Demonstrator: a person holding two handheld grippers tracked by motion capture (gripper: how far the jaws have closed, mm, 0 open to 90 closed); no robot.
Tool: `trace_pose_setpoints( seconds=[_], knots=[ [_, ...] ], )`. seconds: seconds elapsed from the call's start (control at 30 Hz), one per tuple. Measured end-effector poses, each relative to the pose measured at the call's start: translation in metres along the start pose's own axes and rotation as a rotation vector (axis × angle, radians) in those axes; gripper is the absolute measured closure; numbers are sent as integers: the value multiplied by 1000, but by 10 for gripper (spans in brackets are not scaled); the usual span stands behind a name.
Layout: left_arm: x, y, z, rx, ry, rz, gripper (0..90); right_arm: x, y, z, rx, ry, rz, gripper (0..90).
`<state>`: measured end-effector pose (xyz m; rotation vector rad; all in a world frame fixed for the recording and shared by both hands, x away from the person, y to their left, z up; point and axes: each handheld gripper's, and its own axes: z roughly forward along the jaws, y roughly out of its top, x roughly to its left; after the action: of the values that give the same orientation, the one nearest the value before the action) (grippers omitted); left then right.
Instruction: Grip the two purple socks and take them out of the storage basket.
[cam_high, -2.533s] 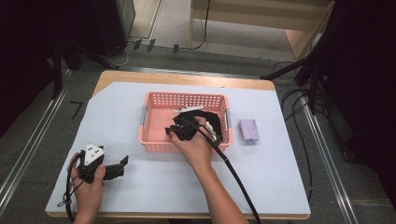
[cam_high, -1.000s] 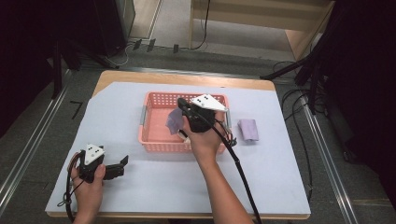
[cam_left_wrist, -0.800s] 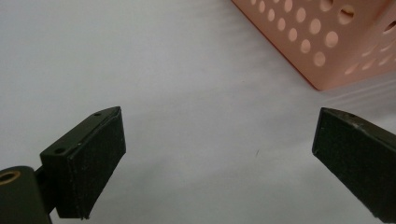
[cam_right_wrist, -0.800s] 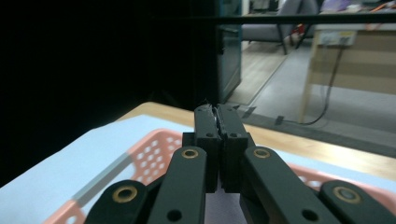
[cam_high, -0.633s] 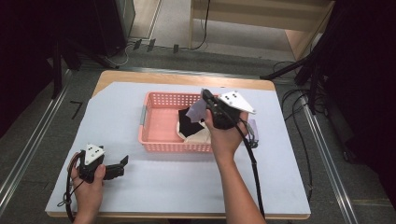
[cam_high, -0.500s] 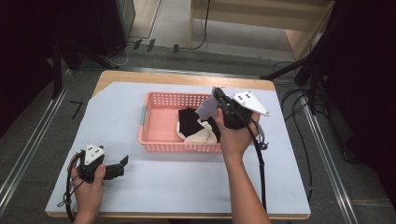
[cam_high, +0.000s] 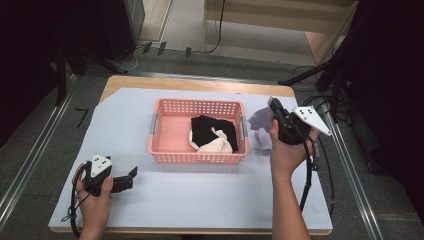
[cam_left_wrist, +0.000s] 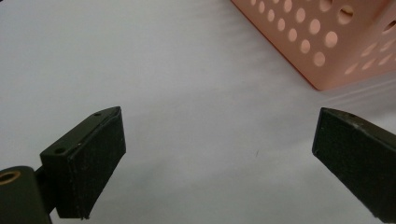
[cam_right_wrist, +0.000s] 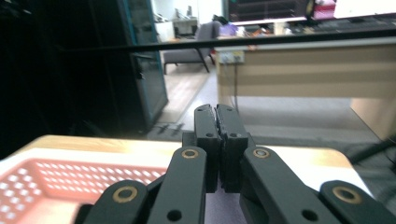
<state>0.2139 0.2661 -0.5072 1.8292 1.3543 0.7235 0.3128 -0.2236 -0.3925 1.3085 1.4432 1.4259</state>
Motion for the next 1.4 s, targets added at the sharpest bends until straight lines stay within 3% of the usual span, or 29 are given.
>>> trace_pose_setpoints(
  seconds=[0.17, 0.27, 0.4, 0.5, 0.8, 1.03, 1.4],
  knots=[
    [0, 0, 0, 4, -2, 0, 35, -19, -22, 1, 55, -53, -4, 886],
    [0, 0, -1, 5, -1, 3, 35, -27, -35, 3, 91, -56, -9, 871],
    [0, 0, -1, 5, -1, 1, 35, -32, -46, 2, 90, -2, 22, 626],
    [0, 0, -1, 4, -2, 2, 35, -32, -51, -3, 91, -4, -7, 518],
    [0, 0, -1, 3, -4, 1, 35, -48, -66, -32, 101, 6, -3, 356],
    [-1, 0, -1, 2, -3, -3, 35, -64, -81, -55, 120, -3, 8, 296],
    [-1, 0, -1, 0, -2, 6, 36, -83, -105, -88, 170, -4, -7, 293]
  ],
)
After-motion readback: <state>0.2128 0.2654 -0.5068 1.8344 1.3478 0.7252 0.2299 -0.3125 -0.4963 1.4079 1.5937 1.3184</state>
